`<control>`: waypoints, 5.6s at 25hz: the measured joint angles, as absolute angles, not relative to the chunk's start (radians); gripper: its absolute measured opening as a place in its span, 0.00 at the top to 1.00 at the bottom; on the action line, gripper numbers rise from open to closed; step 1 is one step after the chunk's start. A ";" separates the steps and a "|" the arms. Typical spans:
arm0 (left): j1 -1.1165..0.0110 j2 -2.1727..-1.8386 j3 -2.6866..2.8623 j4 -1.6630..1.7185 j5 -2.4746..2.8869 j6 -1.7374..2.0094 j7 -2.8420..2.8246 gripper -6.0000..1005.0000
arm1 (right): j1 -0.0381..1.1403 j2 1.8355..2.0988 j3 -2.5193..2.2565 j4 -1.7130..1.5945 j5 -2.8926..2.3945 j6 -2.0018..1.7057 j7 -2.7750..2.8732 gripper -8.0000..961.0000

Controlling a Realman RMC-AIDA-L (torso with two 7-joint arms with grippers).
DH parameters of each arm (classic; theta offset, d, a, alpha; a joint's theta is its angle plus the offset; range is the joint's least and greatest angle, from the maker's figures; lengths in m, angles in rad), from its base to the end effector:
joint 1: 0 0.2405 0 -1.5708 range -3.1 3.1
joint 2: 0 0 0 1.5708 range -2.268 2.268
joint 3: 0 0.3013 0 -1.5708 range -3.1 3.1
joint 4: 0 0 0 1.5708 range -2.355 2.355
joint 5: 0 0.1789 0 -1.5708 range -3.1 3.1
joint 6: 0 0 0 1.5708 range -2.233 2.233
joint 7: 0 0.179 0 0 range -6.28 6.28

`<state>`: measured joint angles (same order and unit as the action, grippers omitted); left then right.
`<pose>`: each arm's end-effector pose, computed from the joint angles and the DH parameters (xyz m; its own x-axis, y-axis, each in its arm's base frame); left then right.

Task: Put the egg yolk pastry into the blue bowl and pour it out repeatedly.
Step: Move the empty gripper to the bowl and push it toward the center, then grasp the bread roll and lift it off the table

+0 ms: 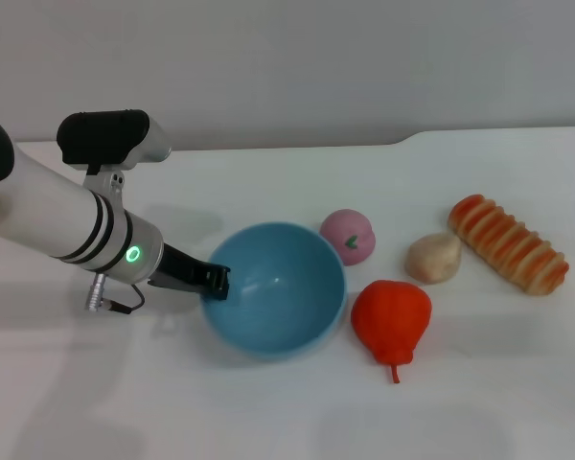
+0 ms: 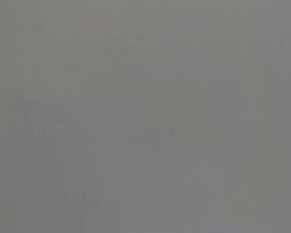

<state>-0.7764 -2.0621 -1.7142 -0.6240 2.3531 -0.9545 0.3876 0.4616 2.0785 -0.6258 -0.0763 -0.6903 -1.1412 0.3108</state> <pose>-0.2741 0.4029 -0.1183 0.4254 0.8984 0.1090 0.8391 -0.3464 -0.4194 0.3754 0.3750 0.0251 0.6756 0.0376 -0.7363 -0.7372 0.0260 -0.6751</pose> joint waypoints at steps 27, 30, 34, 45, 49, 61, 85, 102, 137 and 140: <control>-0.937 -2.049 -1.848 -0.701 2.650 -0.954 0.360 1.00 | 0.450 2.074 -0.881 -0.465 -1.015 -0.795 0.845 0.46; -0.939 -2.049 -1.849 -0.696 2.658 -0.942 0.354 1.00 | 0.442 2.074 -0.938 -0.612 -1.187 -0.696 1.062 0.46; -0.939 -2.048 -1.850 -0.681 2.659 -0.934 0.344 1.00 | 0.431 2.074 -0.990 -0.799 -1.498 -0.631 1.423 0.46; -0.937 -2.045 -1.852 -0.675 2.661 -0.915 0.328 1.00 | 0.563 2.043 -0.912 -0.998 -2.294 -0.908 2.320 0.46; -0.939 -2.046 -1.852 -0.675 2.661 -0.900 0.327 1.00 | 0.646 2.009 -0.854 -1.006 -2.441 -1.084 2.493 0.46; -0.938 -2.050 -1.852 -0.662 2.656 -0.869 0.318 1.00 | 0.769 1.991 -0.844 -0.802 -2.497 -1.126 2.600 0.47; -0.932 -2.051 -1.851 -0.663 2.656 -0.899 0.318 1.00 | 0.812 1.986 -0.842 -0.631 -2.533 -1.178 2.721 0.48; -0.930 -2.056 -1.851 -0.662 2.651 -0.901 0.318 1.00 | 0.804 2.014 -0.845 -0.521 -2.534 -1.030 2.711 0.48; -0.924 -2.058 -1.851 -0.649 2.638 -0.872 0.314 1.00 | 0.792 2.051 -0.845 -0.493 -2.418 -0.927 2.497 0.90; -0.924 -2.057 -1.851 -0.649 2.626 -0.872 0.314 1.00 | 0.788 2.051 -0.845 -0.519 -2.418 -0.947 2.486 0.92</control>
<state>-0.9235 -2.0573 -1.8515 -0.6488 2.6264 -0.8724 0.3144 0.7876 2.0510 -0.8454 -0.5193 -2.4177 -0.9471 2.4863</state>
